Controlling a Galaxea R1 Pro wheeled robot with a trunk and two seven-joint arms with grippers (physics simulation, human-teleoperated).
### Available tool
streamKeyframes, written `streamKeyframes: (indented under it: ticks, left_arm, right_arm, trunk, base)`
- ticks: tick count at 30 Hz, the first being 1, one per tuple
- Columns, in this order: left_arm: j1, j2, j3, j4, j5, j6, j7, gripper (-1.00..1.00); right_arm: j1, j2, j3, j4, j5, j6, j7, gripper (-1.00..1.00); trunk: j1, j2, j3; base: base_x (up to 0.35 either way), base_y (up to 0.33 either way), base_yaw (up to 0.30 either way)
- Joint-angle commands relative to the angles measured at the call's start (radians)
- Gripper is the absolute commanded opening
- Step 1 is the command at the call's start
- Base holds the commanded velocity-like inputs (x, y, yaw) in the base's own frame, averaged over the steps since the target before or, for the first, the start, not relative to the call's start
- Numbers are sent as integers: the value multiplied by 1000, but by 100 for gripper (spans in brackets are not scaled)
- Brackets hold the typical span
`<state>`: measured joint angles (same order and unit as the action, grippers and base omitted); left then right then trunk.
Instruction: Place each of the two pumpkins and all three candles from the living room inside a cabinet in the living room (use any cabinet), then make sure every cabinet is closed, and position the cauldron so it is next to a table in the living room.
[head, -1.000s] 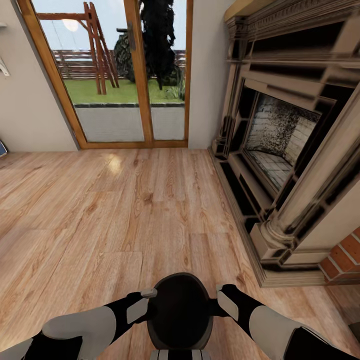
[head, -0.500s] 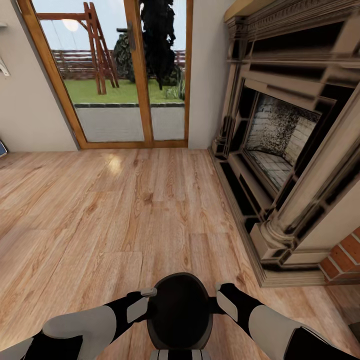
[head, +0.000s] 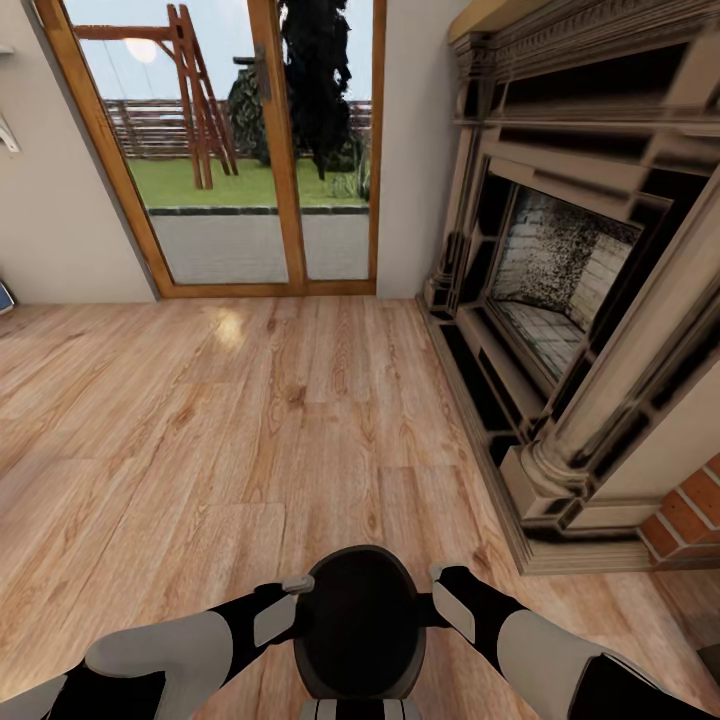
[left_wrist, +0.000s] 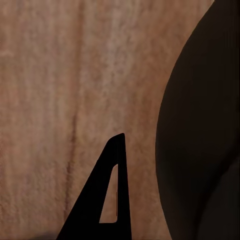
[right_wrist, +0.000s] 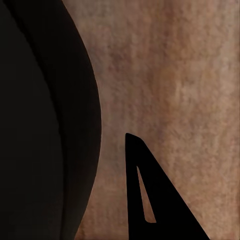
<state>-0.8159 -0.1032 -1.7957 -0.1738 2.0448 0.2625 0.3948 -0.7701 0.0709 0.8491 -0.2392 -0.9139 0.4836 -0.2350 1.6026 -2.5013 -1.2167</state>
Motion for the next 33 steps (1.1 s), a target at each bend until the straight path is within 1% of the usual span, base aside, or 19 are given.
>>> streamKeyframes:
  ticks: [1,26,29,33]
  left_arm:
    - [0,0,-2,1,-6,-1,1,-100]
    - [1,0,-1,0,-6,-3,0,-100]
    - [1,0,-1,0,-5,-4,-1,-100]
    - [1,0,-1,0,-6,-5,-1,-100]
  right_arm:
    - [0,0,4,0,7,1,-3,-100]
    - [0,3,3,1,7,-3,-3,-100]
    - [0,3,2,1,7,-4,-3,-100]
    - [0,4,4,1,7,-5,-3,-100]
  trunk:
    - [0,0,0]
    - [0,0,0]
    - [0,0,0]
    - [0,0,0]
  base:
    - [0,0,0]
    - [4,3,0]
    - [121,135,97]
    - [137,173,248]
